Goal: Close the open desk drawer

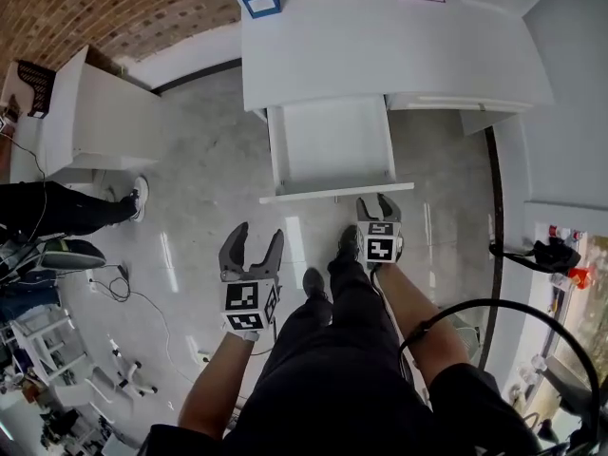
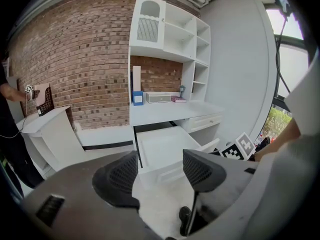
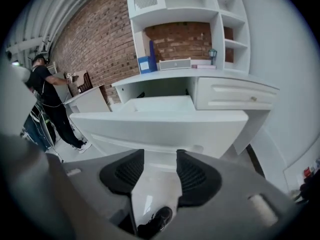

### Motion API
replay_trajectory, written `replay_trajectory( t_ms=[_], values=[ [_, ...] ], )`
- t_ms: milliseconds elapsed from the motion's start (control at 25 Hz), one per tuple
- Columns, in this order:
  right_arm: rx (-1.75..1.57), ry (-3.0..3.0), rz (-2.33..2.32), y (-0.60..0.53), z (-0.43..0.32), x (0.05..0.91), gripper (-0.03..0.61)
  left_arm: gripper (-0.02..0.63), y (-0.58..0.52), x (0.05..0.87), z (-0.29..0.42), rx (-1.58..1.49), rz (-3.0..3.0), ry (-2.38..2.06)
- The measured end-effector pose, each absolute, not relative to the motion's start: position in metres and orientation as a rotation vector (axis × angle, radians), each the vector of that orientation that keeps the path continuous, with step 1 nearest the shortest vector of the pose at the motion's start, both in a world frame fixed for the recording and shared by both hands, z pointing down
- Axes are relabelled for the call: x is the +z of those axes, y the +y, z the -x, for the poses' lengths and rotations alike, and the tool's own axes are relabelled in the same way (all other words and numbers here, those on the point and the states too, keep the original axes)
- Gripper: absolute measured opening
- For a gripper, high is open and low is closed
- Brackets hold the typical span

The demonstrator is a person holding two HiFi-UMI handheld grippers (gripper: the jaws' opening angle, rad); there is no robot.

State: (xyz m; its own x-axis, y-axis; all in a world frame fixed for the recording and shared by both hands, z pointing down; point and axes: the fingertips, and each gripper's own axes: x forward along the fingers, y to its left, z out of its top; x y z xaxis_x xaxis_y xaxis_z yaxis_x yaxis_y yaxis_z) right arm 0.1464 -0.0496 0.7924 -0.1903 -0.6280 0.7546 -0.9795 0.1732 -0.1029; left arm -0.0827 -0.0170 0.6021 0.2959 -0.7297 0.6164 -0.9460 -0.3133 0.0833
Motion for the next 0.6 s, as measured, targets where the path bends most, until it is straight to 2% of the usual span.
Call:
replay_trajectory(
  t_ms=[600],
  values=[
    [0.857, -1.920, -1.466, -0.119, -0.145, 0.800, 0.196, 0.276, -0.067, 0.603, 0.058, 0.672, -2.089, -1.520]
  ],
)
